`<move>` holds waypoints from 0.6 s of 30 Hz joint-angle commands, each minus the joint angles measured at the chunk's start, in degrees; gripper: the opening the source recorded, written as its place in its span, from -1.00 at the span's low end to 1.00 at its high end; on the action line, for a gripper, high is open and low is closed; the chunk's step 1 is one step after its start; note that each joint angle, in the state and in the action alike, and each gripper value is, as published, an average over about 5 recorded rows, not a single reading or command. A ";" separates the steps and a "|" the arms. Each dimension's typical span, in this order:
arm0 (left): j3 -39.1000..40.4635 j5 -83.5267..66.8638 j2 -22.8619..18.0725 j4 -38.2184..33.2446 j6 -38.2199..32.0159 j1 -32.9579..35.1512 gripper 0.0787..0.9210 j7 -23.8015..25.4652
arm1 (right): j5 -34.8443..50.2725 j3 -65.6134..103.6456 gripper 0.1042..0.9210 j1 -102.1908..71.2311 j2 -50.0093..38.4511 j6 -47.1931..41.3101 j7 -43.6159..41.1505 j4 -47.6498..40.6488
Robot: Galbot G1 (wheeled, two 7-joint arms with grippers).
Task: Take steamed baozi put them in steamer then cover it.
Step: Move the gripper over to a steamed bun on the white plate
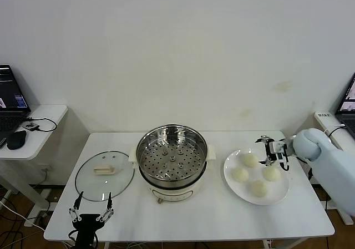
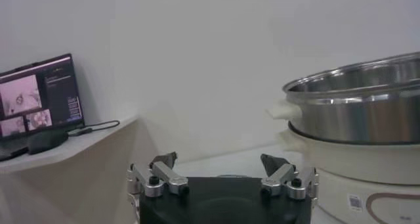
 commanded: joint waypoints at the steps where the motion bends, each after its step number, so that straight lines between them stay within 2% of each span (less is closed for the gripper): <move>1: -0.42 0.37 0.12 0.35 -0.29 -0.16 0.77 0.29 | -1.28 -7.57 0.76 7.70 6.04 0.82 -4.05 -11.35; 7: -0.80 0.35 0.17 0.66 -0.44 -0.38 0.77 0.50 | -4.13 -7.00 0.76 7.93 9.42 0.91 -3.55 -15.88; 18: -1.36 0.34 0.34 1.08 -1.03 -0.44 0.77 0.60 | -5.50 -6.77 0.76 7.20 13.03 0.35 -2.80 -19.17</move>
